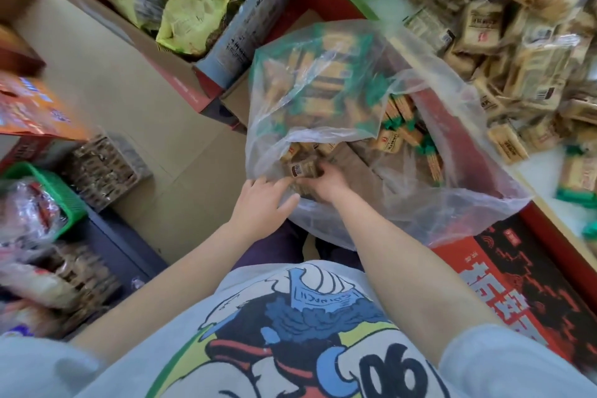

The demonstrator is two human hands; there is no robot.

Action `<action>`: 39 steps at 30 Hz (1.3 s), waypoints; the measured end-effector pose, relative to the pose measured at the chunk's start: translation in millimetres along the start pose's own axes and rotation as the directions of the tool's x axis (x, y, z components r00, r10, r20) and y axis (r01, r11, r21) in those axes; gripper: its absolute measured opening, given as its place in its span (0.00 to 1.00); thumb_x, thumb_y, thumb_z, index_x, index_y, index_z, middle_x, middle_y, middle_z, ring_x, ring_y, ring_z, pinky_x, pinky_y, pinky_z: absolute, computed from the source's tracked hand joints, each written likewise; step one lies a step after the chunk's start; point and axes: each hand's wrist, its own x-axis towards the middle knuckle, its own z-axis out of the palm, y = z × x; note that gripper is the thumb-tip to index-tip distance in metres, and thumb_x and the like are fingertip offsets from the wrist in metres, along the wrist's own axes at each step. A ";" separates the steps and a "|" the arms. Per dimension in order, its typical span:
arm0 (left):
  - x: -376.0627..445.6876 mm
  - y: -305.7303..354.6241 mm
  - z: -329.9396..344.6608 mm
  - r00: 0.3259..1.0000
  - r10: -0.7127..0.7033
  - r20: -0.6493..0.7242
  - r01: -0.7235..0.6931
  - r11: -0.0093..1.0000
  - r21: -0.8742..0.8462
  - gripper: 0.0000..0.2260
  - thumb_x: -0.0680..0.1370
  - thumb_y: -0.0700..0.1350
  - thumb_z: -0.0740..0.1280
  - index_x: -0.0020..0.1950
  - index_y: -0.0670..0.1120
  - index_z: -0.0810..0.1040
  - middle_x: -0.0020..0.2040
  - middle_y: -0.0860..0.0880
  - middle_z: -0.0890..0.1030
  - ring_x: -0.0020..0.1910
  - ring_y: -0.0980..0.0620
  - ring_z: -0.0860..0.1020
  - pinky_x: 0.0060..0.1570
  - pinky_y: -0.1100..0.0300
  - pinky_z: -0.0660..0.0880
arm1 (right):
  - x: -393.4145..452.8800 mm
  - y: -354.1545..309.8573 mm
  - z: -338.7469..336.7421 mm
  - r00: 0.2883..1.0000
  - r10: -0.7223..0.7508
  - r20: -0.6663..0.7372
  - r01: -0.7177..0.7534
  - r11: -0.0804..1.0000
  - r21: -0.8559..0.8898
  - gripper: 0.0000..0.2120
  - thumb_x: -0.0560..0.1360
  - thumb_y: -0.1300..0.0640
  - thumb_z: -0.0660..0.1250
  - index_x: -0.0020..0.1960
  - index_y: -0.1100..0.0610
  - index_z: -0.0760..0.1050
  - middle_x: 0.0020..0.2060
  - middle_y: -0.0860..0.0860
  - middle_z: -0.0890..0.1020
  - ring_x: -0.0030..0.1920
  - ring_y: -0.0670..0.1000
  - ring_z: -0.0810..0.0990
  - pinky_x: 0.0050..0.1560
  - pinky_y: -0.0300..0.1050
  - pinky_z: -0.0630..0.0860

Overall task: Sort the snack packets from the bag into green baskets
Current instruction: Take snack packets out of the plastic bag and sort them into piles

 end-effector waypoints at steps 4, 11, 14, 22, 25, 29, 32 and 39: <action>-1.9 9.5 -12.2 1.000 -0.015 0.006 0.016 0.993 -0.116 0.20 0.84 0.55 0.56 0.75 0.51 0.68 0.63 0.48 0.79 0.64 0.46 0.72 0.61 0.51 0.67 | -13.0 6.7 -17.1 1.000 -0.026 0.002 0.026 0.992 0.124 0.23 0.73 0.47 0.76 0.65 0.54 0.77 0.59 0.51 0.83 0.55 0.51 0.80 0.54 0.44 0.74; 16.2 79.4 -52.7 0.999 -0.035 -0.028 0.027 0.968 -0.249 0.16 0.83 0.57 0.55 0.50 0.48 0.77 0.47 0.51 0.79 0.49 0.48 0.77 0.45 0.52 0.72 | -90.8 14.3 -106.5 0.982 -0.152 -0.114 0.183 0.922 0.341 0.16 0.75 0.44 0.73 0.59 0.46 0.73 0.53 0.37 0.80 0.50 0.39 0.77 0.53 0.40 0.74; 29.5 140.1 -76.0 0.998 0.026 0.058 0.001 0.903 -0.429 0.15 0.81 0.63 0.59 0.58 0.53 0.73 0.52 0.56 0.77 0.52 0.54 0.76 0.49 0.55 0.74 | -123.7 23.4 -145.1 0.952 -0.209 -0.224 0.286 0.871 0.399 0.19 0.77 0.42 0.70 0.64 0.48 0.77 0.57 0.41 0.82 0.56 0.43 0.80 0.50 0.34 0.76; 60.3 271.2 -79.3 0.961 0.162 0.226 0.086 0.599 -0.796 0.42 0.58 0.79 0.71 0.63 0.54 0.74 0.59 0.51 0.82 0.57 0.49 0.82 0.55 0.42 0.80 | -184.0 69.8 -212.5 0.875 -0.104 -0.473 0.420 0.647 0.636 0.10 0.84 0.54 0.62 0.56 0.48 0.82 0.50 0.43 0.86 0.54 0.39 0.82 0.55 0.33 0.76; 58.0 307.8 -74.9 0.944 0.209 0.256 0.086 0.593 -0.800 0.31 0.72 0.64 0.73 0.67 0.48 0.72 0.55 0.46 0.83 0.47 0.51 0.85 0.41 0.53 0.83 | -190.3 92.0 -225.6 0.843 -0.111 -0.526 0.474 0.616 0.629 0.09 0.81 0.60 0.66 0.52 0.49 0.83 0.45 0.43 0.86 0.48 0.40 0.83 0.49 0.35 0.78; 66.2 334.7 -69.6 0.942 0.255 0.219 -0.012 0.676 -0.737 0.16 0.79 0.60 0.66 0.53 0.50 0.83 0.46 0.44 0.86 0.45 0.44 0.85 0.47 0.44 0.83 | -189.8 111.2 -240.4 0.841 -0.163 -0.516 0.497 0.610 0.617 0.10 0.78 0.58 0.71 0.59 0.53 0.80 0.47 0.47 0.82 0.43 0.39 0.81 0.41 0.35 0.77; 77.6 345.4 -69.1 0.925 0.240 0.296 0.049 0.696 -0.717 0.21 0.75 0.66 0.65 0.48 0.49 0.82 0.46 0.42 0.86 0.46 0.41 0.85 0.54 0.39 0.80 | -179.6 121.0 -252.0 0.884 -0.166 -0.438 0.426 0.670 0.608 0.15 0.75 0.53 0.75 0.60 0.45 0.78 0.54 0.53 0.81 0.48 0.48 0.81 0.41 0.43 0.78; 106.9 324.5 -53.3 0.985 0.163 0.058 -0.145 0.961 -0.235 0.28 0.83 0.56 0.60 0.79 0.46 0.62 0.78 0.44 0.61 0.77 0.46 0.61 0.73 0.51 0.62 | -137.2 104.7 -285.5 0.729 0.191 -0.658 0.385 0.680 0.624 0.15 0.77 0.46 0.70 0.60 0.49 0.71 0.53 0.46 0.79 0.53 0.51 0.81 0.53 0.50 0.82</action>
